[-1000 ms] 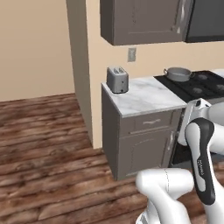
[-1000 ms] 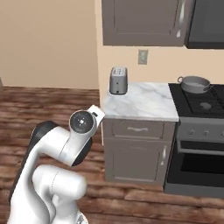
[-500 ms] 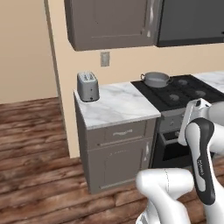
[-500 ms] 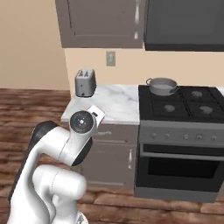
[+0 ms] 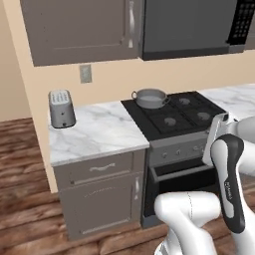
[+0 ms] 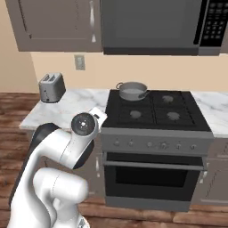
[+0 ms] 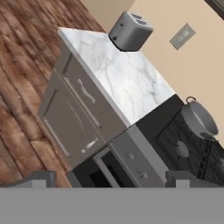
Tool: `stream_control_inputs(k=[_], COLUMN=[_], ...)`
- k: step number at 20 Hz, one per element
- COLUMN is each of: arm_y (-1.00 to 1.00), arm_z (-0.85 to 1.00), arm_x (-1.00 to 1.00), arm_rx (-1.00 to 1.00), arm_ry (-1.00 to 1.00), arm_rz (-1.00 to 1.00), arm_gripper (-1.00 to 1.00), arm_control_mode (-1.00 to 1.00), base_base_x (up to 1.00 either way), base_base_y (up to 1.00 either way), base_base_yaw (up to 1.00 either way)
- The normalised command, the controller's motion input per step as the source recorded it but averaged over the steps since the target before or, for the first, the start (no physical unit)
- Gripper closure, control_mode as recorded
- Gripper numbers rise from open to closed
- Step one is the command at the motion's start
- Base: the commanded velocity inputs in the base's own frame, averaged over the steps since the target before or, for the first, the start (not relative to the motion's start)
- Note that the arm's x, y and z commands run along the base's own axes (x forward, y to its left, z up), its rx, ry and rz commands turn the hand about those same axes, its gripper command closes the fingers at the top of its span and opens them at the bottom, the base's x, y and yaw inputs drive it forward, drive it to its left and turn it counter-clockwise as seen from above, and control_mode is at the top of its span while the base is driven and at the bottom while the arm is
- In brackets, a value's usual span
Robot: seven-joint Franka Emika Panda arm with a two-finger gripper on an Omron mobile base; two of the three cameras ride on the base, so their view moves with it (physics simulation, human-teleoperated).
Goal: Move the pot and pan from the stove into the sink.
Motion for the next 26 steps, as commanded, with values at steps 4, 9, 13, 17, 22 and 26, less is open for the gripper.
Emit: stream_control_inputs(k=[4,9,13,17,22,26], arm_y=[0.0,0.0,0.0,0.0,0.0,0.0], arm_z=[0.0,0.0,0.0,0.0,0.0,0.0], arm_x=[0.0,0.0,0.0,0.0,0.0,0.0], arm_rx=[0.0,0.0,0.0,0.0,0.0,0.0], arm_ry=[0.0,0.0,0.0,0.0,0.0,0.0], arm_rz=[0.0,0.0,0.0,0.0,0.0,0.0], arm_gripper=[-1.0,-1.0,-1.0,-1.0,-1.0,-1.0], arm_control_mode=[1.0,1.0,1.0,1.0,1.0,1.0], base_base_x=[0.49,0.47,0.24,0.13,0.66,0.71], base_base_y=[-0.73,-0.63,-0.44,0.0,0.0,0.0], base_base_yaw=[-0.01,0.0,0.0,0.0,0.0,0.0])
